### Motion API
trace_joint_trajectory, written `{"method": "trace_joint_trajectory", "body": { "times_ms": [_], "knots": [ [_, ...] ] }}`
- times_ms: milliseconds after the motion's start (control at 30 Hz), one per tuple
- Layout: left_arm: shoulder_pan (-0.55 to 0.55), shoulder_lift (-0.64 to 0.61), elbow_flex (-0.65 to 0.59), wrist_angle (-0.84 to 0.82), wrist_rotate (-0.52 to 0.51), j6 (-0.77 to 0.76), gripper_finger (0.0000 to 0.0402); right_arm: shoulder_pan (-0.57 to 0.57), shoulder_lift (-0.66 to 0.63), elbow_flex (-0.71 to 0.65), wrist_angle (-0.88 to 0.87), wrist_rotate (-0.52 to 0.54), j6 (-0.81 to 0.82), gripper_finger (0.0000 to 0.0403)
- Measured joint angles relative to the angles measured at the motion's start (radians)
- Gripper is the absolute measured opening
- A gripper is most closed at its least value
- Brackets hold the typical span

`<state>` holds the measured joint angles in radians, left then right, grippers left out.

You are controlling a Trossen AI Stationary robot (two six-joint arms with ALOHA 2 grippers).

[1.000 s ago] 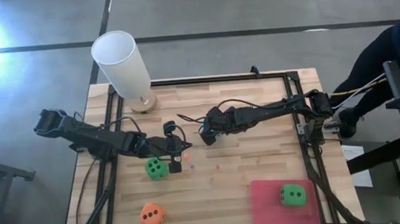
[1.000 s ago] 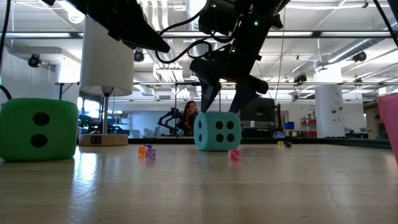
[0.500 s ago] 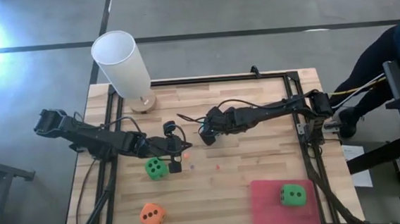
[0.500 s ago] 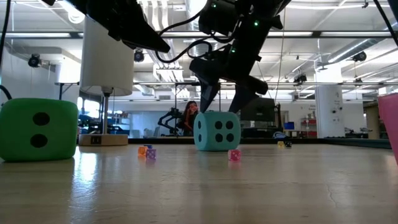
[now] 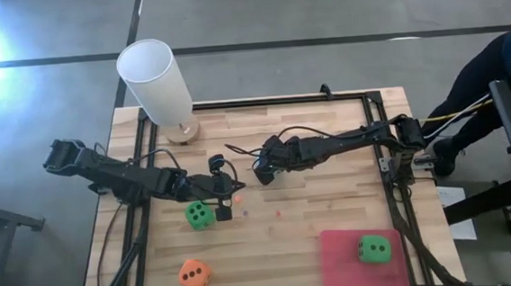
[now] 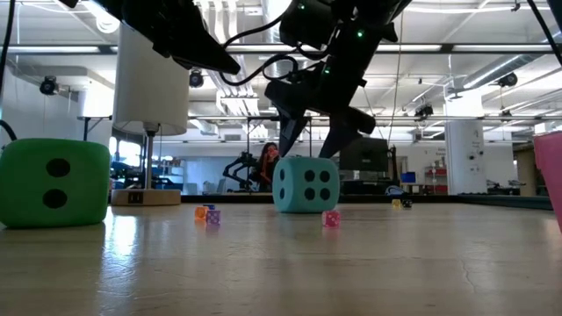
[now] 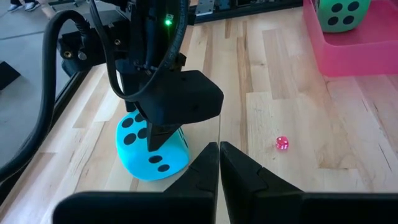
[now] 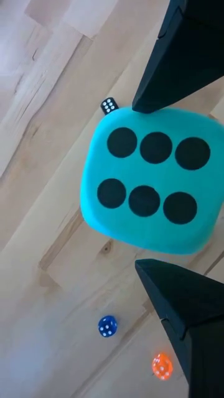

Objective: Pick & Place Dice
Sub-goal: Put the large blue die into the bin

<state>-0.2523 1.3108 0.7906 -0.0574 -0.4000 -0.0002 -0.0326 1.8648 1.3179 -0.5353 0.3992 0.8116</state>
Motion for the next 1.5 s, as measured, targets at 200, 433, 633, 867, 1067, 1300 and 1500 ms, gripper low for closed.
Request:
{"method": "trace_joint_trajectory", "body": {
  "times_ms": [200, 433, 633, 867, 1067, 1300, 1500],
  "knots": [
    [0.000, 0.000, 0.000, 0.000, 0.000, 0.000, 0.0019, 0.000, 0.000, -0.011, 0.004, 0.004, -0.002, 0.0400],
    [0.000, 0.000, 0.000, 0.000, 0.000, 0.000, 0.0019, 0.002, 0.000, -0.011, 0.000, 0.024, -0.002, 0.0400],
    [0.000, 0.000, 0.000, 0.000, 0.000, 0.000, 0.0019, 0.002, -0.001, -0.003, -0.008, 0.024, -0.002, 0.0400],
    [0.000, 0.000, 0.000, 0.000, 0.000, 0.000, 0.0019, 0.002, -0.002, -0.003, -0.010, 0.024, -0.002, 0.0400],
    [0.000, 0.000, 0.000, 0.000, 0.000, 0.000, 0.0019, 0.002, -0.007, -0.003, -0.010, 0.025, -0.003, 0.0400],
    [0.000, 0.000, 0.000, 0.000, 0.000, 0.000, 0.0019, 0.002, -0.010, -0.002, -0.010, 0.025, -0.003, 0.0400],
    [0.000, 0.000, 0.000, 0.000, 0.000, 0.000, 0.0019, 0.009, -0.011, -0.002, -0.008, 0.019, -0.003, 0.0400]
  ]
}}
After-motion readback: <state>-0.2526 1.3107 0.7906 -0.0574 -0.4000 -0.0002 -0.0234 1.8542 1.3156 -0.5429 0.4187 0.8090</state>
